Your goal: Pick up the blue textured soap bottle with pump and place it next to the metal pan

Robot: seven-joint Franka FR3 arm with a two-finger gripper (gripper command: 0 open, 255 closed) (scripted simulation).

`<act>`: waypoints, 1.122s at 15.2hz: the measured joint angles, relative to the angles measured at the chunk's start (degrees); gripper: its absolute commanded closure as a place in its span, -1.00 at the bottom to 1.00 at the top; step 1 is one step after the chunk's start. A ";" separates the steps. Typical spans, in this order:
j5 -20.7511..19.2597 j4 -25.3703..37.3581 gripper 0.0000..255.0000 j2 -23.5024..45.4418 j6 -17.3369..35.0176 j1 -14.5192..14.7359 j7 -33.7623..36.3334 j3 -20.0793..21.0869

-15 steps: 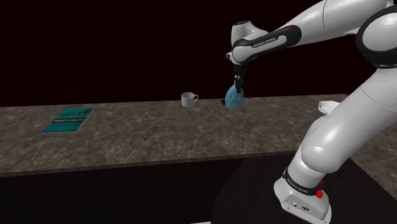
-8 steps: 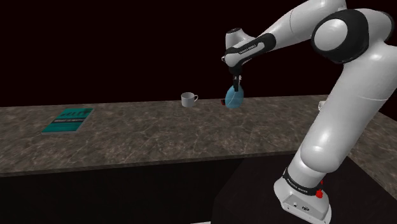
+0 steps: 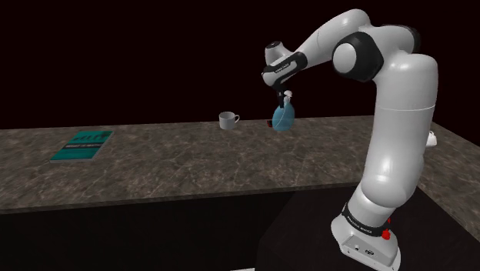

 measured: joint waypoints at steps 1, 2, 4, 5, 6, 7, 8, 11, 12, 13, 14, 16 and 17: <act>0.08 0.65 -1.00 1.27 0.82 -0.48 -0.75 -0.04; 0.20 1.17 -1.00 2.16 1.29 -0.73 -1.08 -0.02; 0.45 1.47 -1.00 3.59 2.59 -1.31 -1.50 -0.03; 0.62 1.70 -1.00 4.27 3.08 -1.53 -1.62 0.00; 0.64 1.49 -1.00 4.59 3.63 -1.67 -1.61 -0.01; 0.75 1.48 -1.00 5.15 4.26 -1.92 -1.70 -0.02; 0.82 1.33 -1.00 5.53 4.85 -2.16 -1.82 -0.05; 0.86 1.21 -1.00 5.89 5.33 -2.26 -1.77 -0.04; 0.86 1.20 -1.00 5.90 5.36 -2.27 -1.76 -0.04; 0.86 1.20 -1.00 5.92 5.38 -2.27 -1.76 -0.04; 0.86 1.20 -1.00 5.92 5.39 -2.27 -1.76 -0.04; 0.86 1.20 1.00 5.92 5.39 -2.27 -1.76 -0.04; 0.86 1.21 1.00 5.91 5.39 -2.27 -1.76 -0.03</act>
